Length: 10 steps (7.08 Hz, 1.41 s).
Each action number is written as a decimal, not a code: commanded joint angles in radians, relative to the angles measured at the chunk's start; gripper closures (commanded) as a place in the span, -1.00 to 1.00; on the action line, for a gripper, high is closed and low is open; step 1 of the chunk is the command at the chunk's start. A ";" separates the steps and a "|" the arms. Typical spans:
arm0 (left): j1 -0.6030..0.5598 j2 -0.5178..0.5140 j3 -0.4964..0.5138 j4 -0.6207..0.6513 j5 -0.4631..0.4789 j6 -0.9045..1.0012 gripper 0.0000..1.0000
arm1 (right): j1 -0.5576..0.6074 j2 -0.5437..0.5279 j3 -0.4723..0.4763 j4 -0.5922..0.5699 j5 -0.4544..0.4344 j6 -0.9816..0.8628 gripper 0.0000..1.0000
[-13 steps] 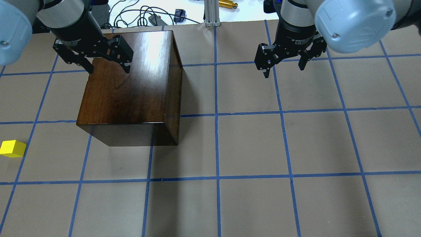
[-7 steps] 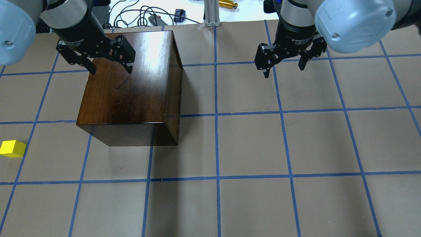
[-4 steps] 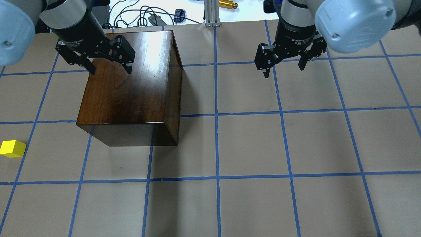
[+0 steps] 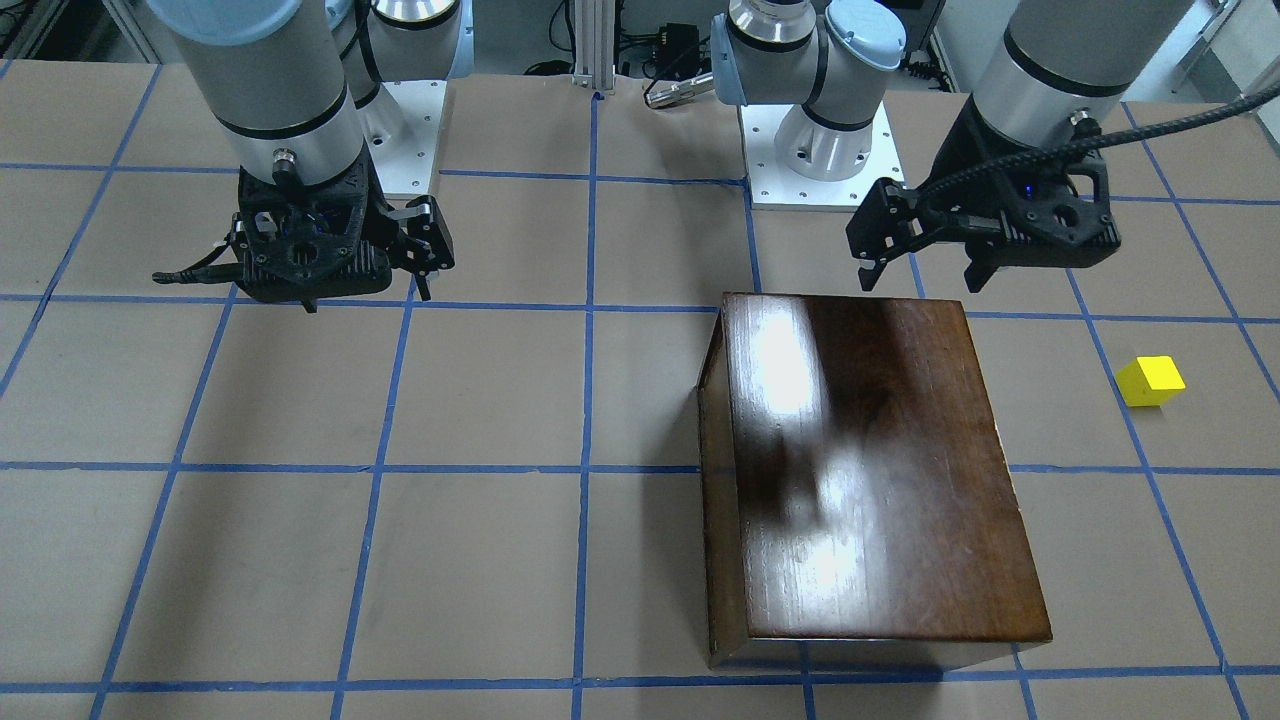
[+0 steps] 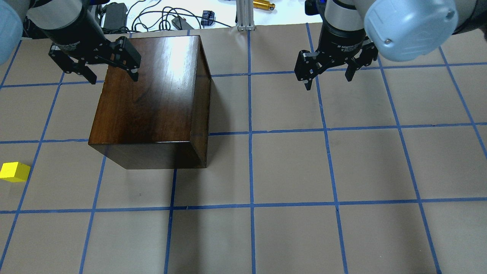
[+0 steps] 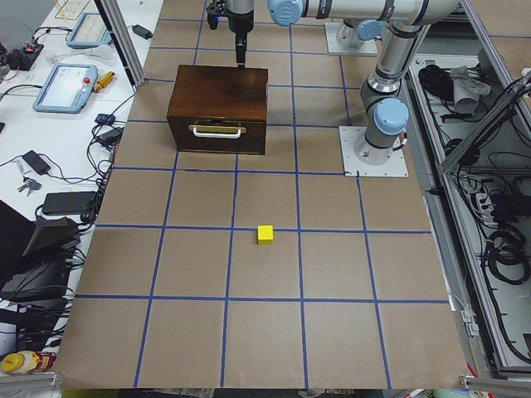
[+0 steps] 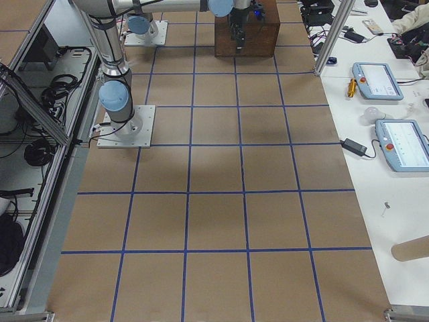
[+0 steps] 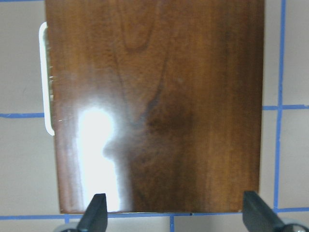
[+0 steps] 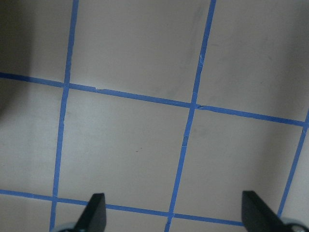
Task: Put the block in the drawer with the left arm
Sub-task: 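Move the left gripper down beside the cabinet toward the drawer handle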
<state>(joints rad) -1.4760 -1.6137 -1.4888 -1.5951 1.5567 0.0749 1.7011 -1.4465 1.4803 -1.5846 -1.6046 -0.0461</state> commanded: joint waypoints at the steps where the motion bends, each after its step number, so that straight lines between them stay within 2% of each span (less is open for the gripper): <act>1: 0.098 -0.021 0.002 -0.008 0.000 0.077 -1.00 | 0.000 0.000 0.000 0.000 0.000 -0.001 -1.00; 7: 0.393 -0.058 -0.015 -0.042 0.011 0.177 -1.00 | 0.000 0.000 0.000 0.000 0.000 -0.001 -1.00; 10: 0.508 -0.144 0.001 -0.025 0.003 0.258 -1.00 | 0.000 0.000 0.000 0.000 0.000 -0.001 -1.00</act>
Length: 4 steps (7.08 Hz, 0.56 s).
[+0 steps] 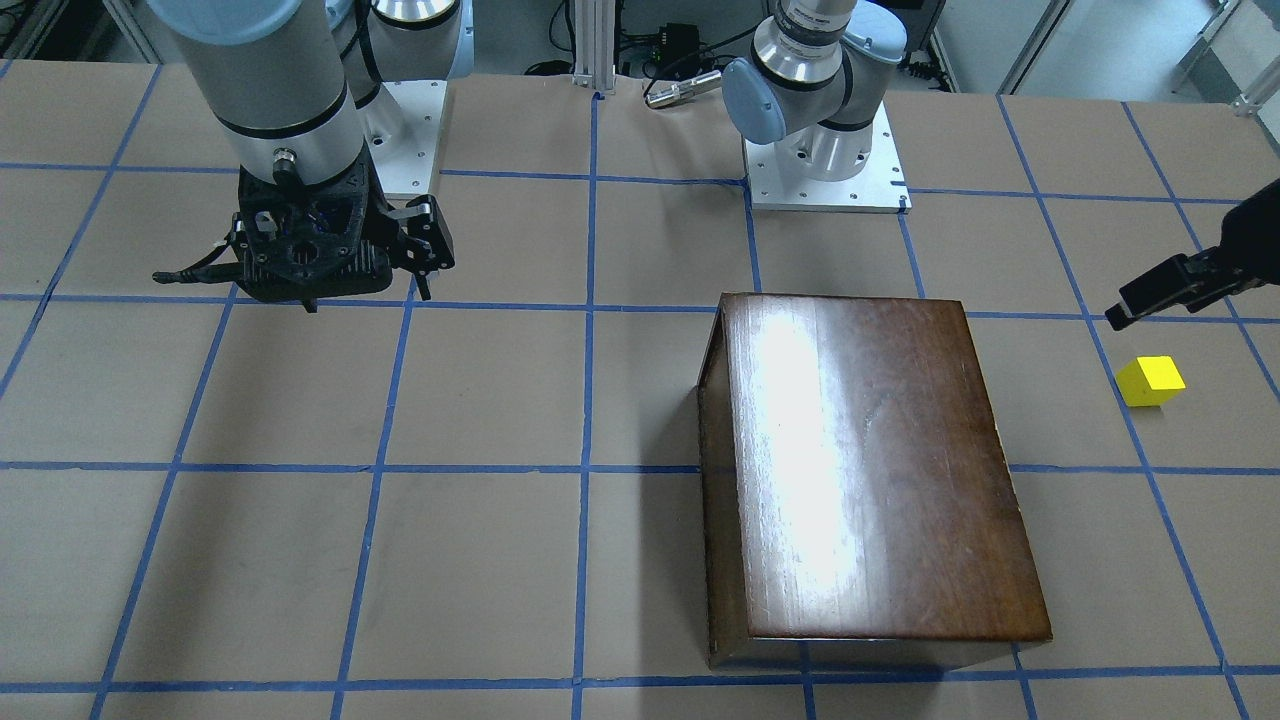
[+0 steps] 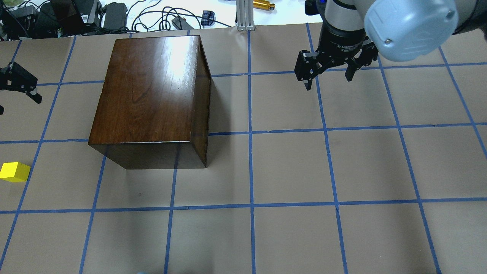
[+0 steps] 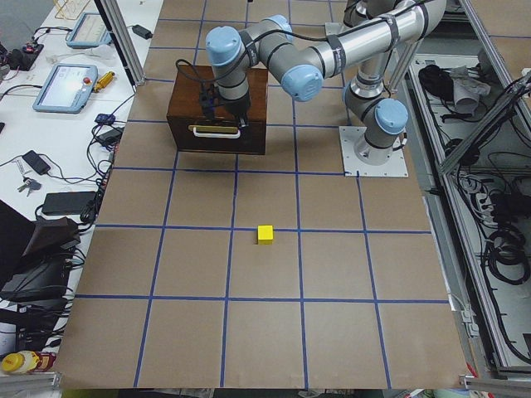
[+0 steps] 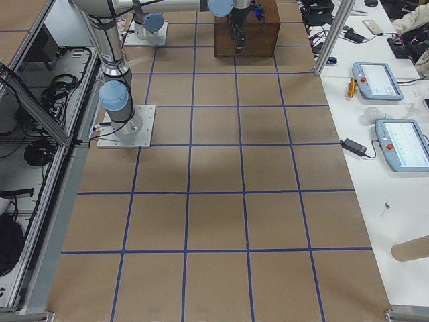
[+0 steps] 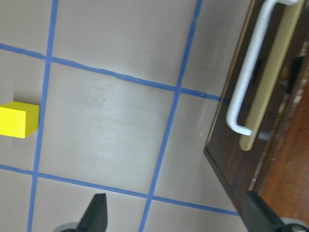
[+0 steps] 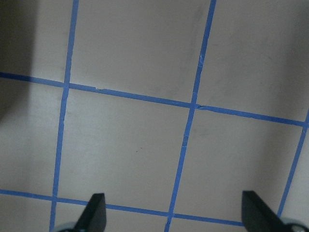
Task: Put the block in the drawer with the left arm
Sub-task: 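Move the left gripper down beside the cabinet toward the drawer handle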
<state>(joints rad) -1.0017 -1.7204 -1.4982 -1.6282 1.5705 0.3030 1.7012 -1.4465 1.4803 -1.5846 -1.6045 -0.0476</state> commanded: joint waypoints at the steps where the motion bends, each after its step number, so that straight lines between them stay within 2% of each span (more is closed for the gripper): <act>1: 0.034 -0.074 0.012 0.042 -0.123 0.030 -1.00 | 0.000 0.000 0.000 0.000 0.002 0.000 -1.00; 3: 0.037 -0.140 0.010 0.065 -0.260 0.039 -1.00 | 0.000 0.000 0.000 0.000 0.002 0.000 -1.00; 4: 0.038 -0.166 0.012 0.067 -0.277 0.170 -1.00 | 0.000 0.000 0.000 0.000 0.002 0.000 -1.00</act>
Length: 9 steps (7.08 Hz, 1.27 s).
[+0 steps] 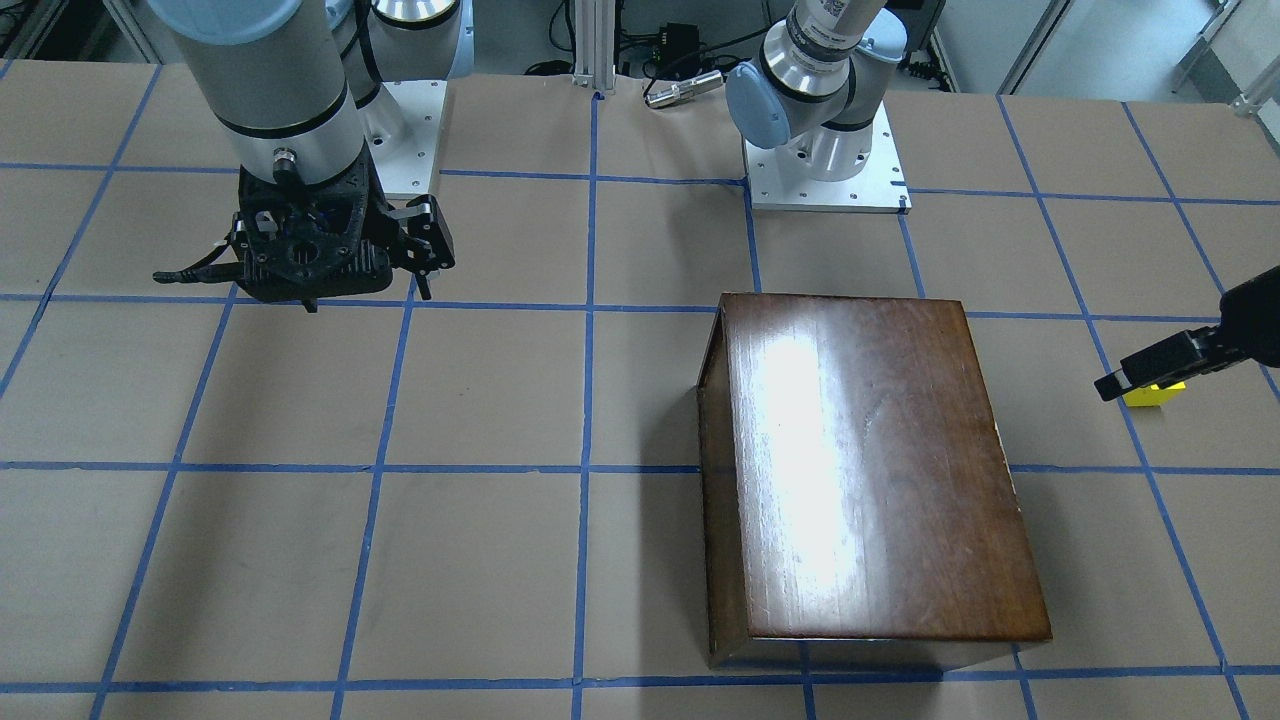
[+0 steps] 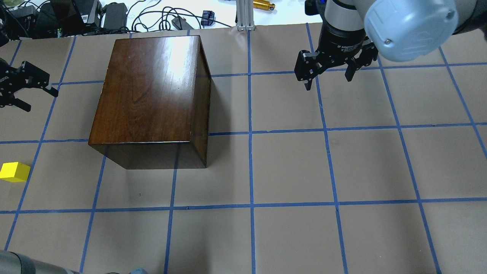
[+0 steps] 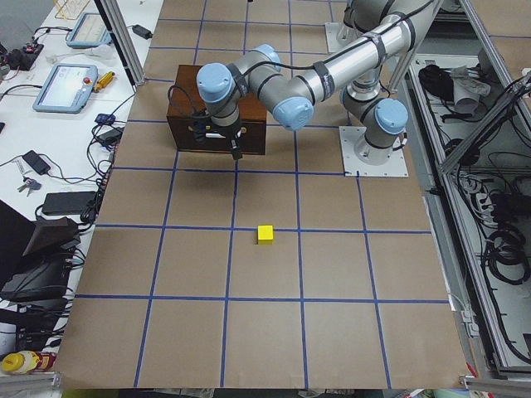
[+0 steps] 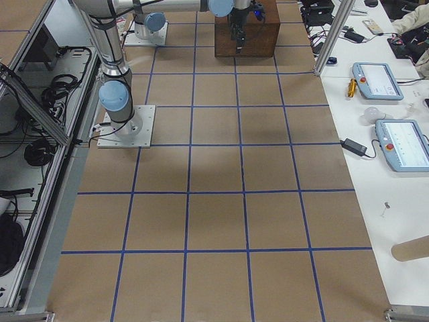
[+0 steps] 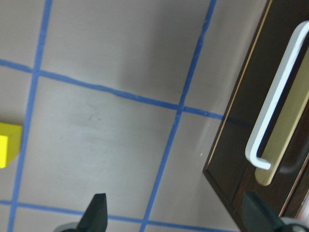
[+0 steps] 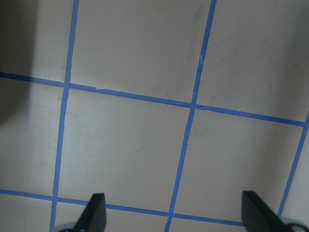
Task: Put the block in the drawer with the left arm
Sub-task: 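Move the left gripper down beside the cabinet toward the drawer handle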
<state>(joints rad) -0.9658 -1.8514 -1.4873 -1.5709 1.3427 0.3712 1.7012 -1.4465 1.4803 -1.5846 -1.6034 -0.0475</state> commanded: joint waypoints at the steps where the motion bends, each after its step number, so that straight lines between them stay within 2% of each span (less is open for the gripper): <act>1: 0.002 -0.067 0.001 0.043 -0.054 0.262 -1.00 | 0.000 0.000 0.000 0.000 -0.001 0.002 -1.00; 5: 0.001 -0.149 -0.010 0.051 -0.199 0.284 -1.00 | 0.000 0.000 0.000 0.000 -0.001 0.000 -1.00; 9: -0.024 -0.170 -0.013 0.035 -0.235 0.281 -1.00 | 0.000 0.000 0.000 0.000 0.000 0.000 -1.00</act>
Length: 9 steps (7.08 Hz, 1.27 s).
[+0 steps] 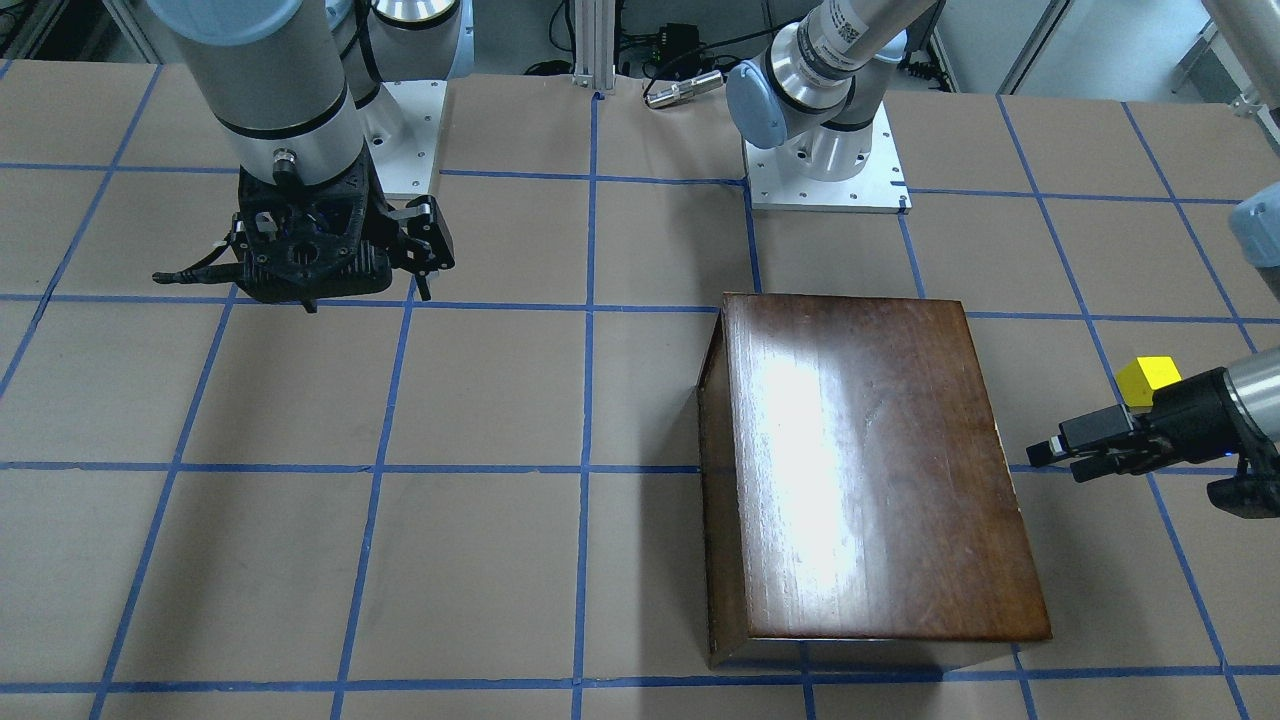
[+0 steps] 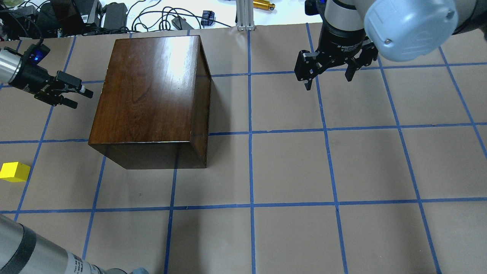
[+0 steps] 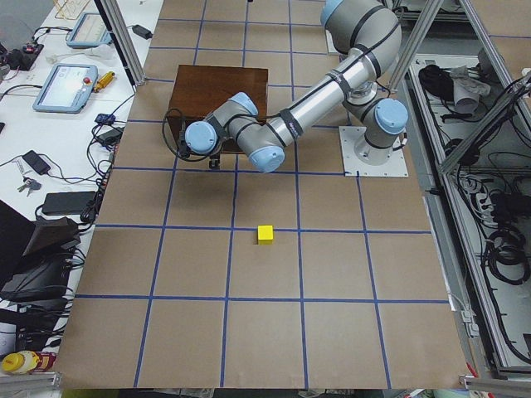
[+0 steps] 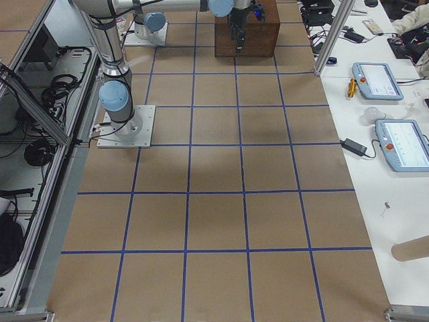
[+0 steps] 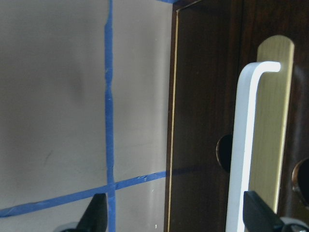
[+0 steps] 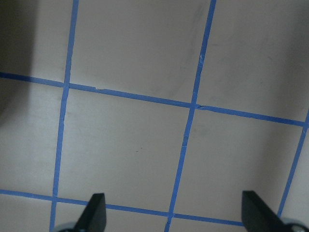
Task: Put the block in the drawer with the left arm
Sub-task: 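Grasp the white drawer handle with the left gripper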
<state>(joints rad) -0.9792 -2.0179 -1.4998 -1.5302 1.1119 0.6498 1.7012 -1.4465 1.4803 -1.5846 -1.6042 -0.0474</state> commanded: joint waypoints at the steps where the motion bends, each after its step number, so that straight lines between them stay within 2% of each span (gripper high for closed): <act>1: -0.021 -0.007 -0.009 -0.005 -0.006 0.001 -1.00 | 0.000 0.000 0.000 0.000 0.000 0.000 -1.00; 9: -0.044 -0.047 -0.022 0.042 0.008 -0.001 -1.00 | 0.000 0.000 0.000 0.000 0.000 0.000 -1.00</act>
<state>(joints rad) -1.0255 -2.0642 -1.5259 -1.4901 1.1154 0.6486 1.7012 -1.4465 1.4803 -1.5846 -1.6046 -0.0474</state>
